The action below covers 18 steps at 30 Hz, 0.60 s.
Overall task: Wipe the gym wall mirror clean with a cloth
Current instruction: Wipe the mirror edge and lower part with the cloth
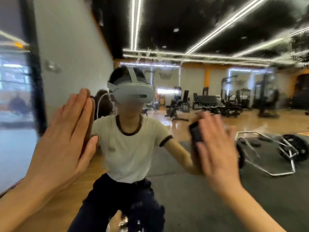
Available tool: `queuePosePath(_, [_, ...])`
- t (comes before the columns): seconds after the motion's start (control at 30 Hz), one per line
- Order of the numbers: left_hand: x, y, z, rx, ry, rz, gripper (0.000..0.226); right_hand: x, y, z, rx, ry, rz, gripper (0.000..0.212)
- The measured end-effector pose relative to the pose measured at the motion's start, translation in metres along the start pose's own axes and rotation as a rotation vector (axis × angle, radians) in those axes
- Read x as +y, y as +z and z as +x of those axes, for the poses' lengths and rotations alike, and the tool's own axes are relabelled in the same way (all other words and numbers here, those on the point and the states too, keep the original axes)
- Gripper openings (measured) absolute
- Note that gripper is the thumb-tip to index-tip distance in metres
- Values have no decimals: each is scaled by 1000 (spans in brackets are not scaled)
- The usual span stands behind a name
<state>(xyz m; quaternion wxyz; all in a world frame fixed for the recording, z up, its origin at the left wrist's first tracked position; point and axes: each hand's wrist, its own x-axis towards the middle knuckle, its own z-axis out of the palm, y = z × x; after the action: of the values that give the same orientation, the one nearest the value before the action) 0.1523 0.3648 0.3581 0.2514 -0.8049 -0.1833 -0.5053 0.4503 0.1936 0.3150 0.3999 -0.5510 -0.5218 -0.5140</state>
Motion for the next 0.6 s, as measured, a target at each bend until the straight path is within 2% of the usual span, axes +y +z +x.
queuePosePath(0.03, [2, -3, 0, 11, 23, 27, 69, 19, -6, -3, 50, 196, 25, 53])
queuePosePath(0.1, [9, -12, 3, 63, 66, 42, 68, 28, -13, 1, 136, 438, 64, 53])
queuePosePath(0.17, [15, -16, 6, 100, 72, 57, 67, -16, 1, 17, 181, 464, 50, 54])
queuePosePath(0.23, [16, -16, 7, 96, 55, 60, 67, -74, 18, 36, 144, 303, 9, 59])
queuePosePath(0.33, [15, -16, 5, 89, 50, 68, 66, -137, 39, 54, 27, -71, -36, 63])
queuePosePath(0.4, [14, -17, 6, 78, 46, 53, 66, -132, 37, 59, -32, -248, -80, 65])
queuePosePath(0.43, [14, -18, 6, 77, 58, 47, 66, -116, 32, 60, -44, -248, -97, 70])
queuePosePath(0.5, [10, -21, 3, 70, 92, 23, 65, -75, 17, 59, -27, -44, -58, 70])
queuePosePath(0.6, [-9, -25, -7, 28, 81, -11, 65, -26, -4, 58, 136, 367, 62, 55])
